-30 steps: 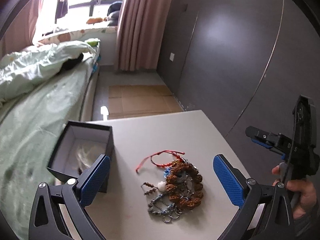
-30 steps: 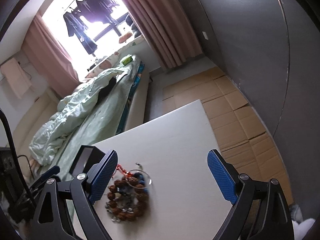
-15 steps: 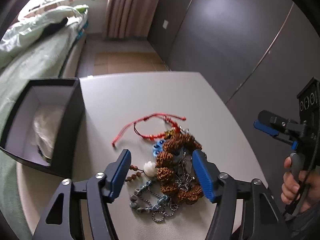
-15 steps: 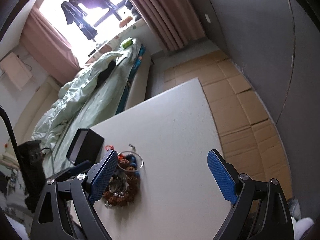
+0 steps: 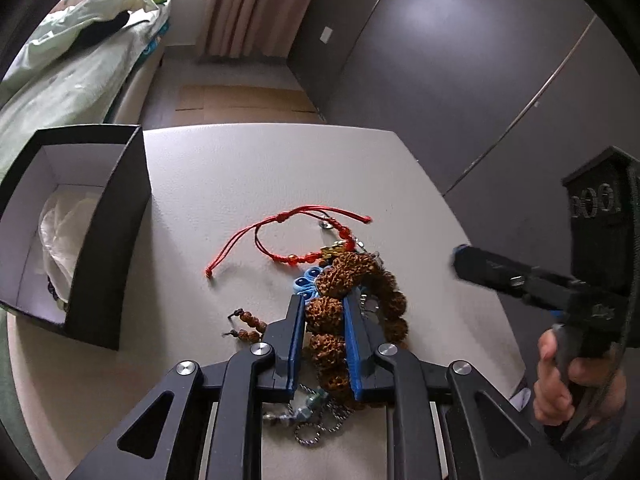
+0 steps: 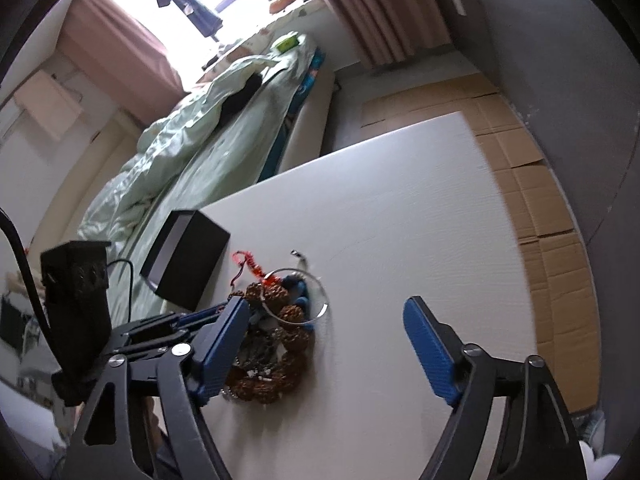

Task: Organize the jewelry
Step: 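Lift the brown bead bracelet with the left tool toward the box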

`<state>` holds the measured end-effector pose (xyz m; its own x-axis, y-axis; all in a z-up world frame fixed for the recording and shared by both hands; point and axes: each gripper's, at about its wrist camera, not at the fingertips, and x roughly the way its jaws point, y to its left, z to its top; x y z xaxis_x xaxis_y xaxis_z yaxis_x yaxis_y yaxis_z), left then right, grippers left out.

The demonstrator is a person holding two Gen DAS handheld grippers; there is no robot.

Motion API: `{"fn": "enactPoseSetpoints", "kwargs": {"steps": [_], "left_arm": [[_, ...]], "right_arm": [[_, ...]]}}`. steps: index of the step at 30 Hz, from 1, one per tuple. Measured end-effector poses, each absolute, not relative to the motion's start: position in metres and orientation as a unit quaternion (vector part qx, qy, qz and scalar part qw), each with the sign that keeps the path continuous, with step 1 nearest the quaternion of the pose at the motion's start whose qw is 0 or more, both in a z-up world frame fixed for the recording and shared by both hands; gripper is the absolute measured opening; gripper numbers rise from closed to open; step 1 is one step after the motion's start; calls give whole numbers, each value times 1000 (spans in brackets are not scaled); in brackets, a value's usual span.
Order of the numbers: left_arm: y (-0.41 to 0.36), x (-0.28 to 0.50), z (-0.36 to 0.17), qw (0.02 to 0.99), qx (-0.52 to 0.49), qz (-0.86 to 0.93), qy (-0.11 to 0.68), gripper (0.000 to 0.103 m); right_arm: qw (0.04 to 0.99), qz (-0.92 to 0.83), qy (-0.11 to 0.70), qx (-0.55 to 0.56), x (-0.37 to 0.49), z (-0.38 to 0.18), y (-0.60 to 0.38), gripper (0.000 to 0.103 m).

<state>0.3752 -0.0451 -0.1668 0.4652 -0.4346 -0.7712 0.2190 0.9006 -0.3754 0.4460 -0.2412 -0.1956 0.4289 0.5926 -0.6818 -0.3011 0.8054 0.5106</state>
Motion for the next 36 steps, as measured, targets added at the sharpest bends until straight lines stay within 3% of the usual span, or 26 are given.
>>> {"fn": "enactPoseSetpoints", "kwargs": {"steps": [3, 23, 36], "left_arm": [[-44, 370, -158, 851, -117, -200, 471, 20], [-11, 355, -109, 870, -146, -193, 429, 20], [20, 346, -94, 883, -154, -166, 410, 20]], "right_arm": [[825, 278, 470, 145, 447, -197, -231, 73], [809, 290, 488, 151, 451, -204, -220, 73], [808, 286, 515, 30, 445, -215, -174, 73]]}}
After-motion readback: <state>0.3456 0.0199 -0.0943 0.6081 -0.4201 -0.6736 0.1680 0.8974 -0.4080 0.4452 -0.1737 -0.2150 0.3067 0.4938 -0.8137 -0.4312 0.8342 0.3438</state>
